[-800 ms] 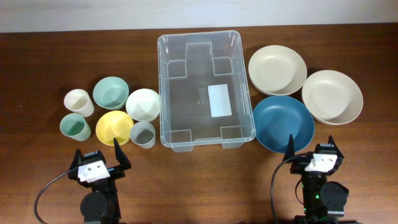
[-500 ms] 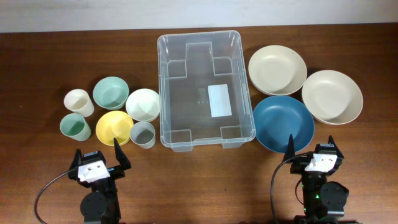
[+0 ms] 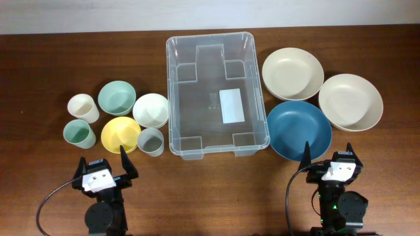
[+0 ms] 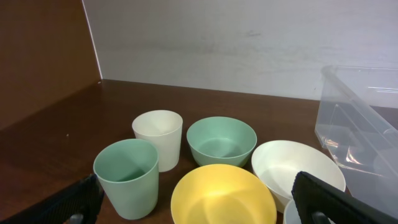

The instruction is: Pack container

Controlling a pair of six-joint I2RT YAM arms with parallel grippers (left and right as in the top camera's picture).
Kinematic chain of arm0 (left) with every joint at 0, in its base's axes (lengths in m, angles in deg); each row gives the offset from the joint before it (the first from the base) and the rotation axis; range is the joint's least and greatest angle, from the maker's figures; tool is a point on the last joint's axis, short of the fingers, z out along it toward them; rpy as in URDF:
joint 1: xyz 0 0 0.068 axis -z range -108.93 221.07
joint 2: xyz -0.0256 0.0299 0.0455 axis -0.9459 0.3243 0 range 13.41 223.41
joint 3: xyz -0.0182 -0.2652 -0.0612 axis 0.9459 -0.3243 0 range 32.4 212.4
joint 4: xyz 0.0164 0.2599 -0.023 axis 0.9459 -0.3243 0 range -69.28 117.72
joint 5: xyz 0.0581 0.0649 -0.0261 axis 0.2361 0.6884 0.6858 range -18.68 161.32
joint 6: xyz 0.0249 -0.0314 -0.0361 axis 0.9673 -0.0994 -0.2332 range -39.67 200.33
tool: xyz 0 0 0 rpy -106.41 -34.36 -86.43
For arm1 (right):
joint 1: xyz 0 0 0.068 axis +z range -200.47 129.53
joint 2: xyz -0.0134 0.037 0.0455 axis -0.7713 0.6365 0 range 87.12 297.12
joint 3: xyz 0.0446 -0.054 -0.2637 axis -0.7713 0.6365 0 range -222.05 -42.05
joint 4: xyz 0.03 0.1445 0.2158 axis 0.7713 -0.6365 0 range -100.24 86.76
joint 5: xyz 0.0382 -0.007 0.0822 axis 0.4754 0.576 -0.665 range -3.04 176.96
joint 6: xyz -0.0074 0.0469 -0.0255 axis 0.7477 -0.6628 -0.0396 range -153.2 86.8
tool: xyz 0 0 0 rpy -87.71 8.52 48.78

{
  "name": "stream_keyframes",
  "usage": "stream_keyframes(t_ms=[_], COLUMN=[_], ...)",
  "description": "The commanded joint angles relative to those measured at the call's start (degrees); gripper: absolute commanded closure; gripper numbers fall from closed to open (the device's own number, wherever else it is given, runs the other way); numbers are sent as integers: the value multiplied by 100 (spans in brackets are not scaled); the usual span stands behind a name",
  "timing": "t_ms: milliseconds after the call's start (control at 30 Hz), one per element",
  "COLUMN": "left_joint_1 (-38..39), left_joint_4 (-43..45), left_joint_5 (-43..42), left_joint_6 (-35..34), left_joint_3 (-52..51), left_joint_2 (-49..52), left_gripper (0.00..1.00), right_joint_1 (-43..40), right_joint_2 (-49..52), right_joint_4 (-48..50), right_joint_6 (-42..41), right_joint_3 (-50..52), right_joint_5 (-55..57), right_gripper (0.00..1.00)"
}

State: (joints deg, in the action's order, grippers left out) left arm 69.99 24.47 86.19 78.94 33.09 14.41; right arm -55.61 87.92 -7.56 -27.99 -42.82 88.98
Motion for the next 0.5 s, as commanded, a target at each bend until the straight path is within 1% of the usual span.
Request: stream_keyframes(t_ms=[0, 467], left_joint_1=[20, 20], left_joint_4=[-26, -26], left_joint_5=[39, 42], left_joint_6=[-55, -55], left_joint_3=[-11, -11], left_joint_2=[-22, -22], left_gripper=[1, 1], right_joint_1=[22, 22], right_joint_2=[-59, -59], right_joint_4=[-24, -22], right_joint_6=[52, 52], right_joint_3=[46, 46], right_joint_5=[-11, -11], right_gripper=[1, 0])
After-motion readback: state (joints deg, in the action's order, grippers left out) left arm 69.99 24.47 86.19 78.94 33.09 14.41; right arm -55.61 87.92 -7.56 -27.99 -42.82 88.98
